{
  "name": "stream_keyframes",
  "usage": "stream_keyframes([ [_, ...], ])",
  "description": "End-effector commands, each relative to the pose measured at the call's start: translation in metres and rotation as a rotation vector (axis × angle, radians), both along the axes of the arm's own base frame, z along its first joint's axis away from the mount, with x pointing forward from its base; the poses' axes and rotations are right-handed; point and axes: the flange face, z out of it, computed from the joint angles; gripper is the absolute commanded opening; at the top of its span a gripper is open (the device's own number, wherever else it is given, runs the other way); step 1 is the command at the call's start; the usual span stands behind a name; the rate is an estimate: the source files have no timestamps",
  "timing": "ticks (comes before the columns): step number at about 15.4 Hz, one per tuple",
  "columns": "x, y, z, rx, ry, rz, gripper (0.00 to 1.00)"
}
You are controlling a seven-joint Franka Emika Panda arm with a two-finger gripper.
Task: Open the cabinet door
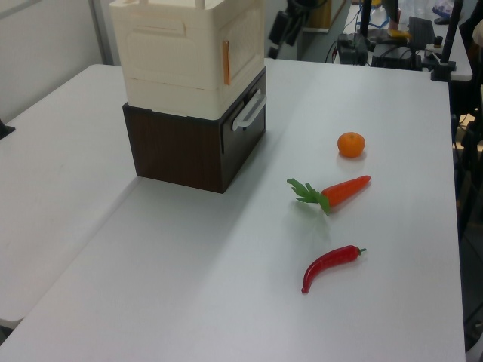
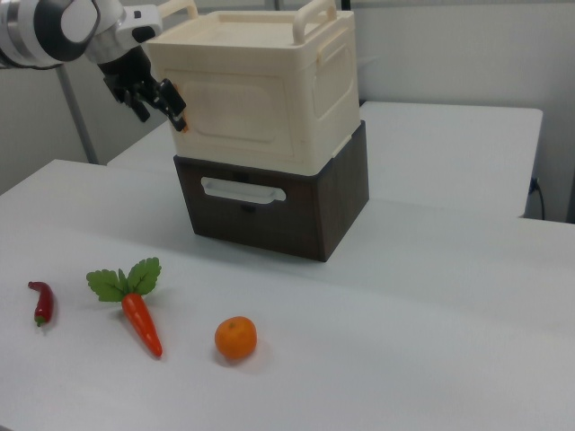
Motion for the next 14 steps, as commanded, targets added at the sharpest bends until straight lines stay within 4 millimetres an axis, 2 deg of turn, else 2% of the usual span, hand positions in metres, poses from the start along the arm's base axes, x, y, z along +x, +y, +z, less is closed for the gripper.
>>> stream_keyframes([
  [1,0.024,0.023,-0.002,0.017,-0.158,0.002,1.0],
  [3,0.031,0.026,0.003,0.021,-0.242,0.018,1.0],
  [7,0.041,0.046,-0.011,-0.045,-0.307,0.076,1.0],
  [12,0.047,0.054,-0.026,-0.092,-0.316,0.101,0.99],
  [14,0.045,0.061,-0.027,-0.088,-0.317,0.109,0.85],
])
